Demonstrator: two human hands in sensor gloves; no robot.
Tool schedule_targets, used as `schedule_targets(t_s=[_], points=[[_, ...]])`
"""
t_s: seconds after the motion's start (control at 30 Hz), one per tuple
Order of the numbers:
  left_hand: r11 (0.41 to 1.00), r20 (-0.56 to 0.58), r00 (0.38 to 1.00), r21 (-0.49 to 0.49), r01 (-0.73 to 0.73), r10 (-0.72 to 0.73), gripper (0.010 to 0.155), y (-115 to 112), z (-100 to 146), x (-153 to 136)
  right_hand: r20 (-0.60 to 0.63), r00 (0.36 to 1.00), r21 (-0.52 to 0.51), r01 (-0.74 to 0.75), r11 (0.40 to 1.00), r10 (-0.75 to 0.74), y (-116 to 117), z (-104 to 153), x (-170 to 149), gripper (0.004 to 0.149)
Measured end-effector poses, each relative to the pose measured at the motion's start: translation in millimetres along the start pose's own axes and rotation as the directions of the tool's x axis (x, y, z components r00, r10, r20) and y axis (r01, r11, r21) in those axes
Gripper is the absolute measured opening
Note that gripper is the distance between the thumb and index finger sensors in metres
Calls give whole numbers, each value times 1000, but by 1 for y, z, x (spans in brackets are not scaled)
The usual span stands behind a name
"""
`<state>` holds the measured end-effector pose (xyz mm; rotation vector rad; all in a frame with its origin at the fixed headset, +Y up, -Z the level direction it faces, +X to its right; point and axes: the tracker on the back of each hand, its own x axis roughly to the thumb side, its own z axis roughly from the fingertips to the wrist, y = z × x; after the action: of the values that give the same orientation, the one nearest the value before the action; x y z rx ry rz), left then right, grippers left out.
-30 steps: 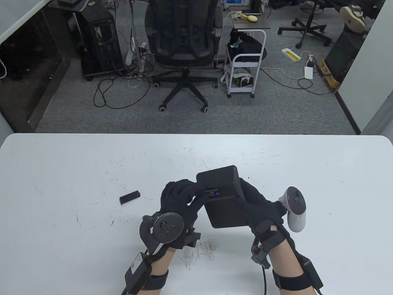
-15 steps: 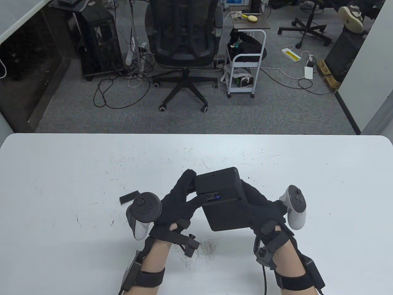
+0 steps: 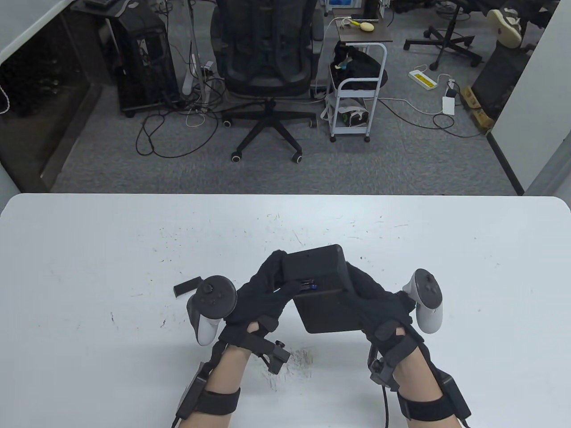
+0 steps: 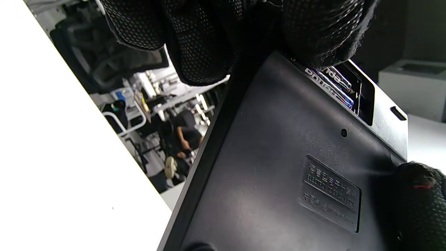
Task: Fit batteries into calculator, then fit battery cover
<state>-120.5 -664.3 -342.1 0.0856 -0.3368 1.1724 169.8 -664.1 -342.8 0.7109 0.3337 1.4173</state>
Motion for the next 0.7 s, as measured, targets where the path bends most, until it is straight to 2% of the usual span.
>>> schedule_targets(t_s=[0.43, 0.7], points=[[999, -12, 1000, -31, -19, 19, 83, 0, -4, -4, -16, 1000, 3, 2, 1000, -2, 0, -2, -4, 63], [1000, -29, 1000, -16, 11, -12, 83, -3, -4, -4, -31, 999, 11, 46, 999, -45, -5, -5, -9, 63]])
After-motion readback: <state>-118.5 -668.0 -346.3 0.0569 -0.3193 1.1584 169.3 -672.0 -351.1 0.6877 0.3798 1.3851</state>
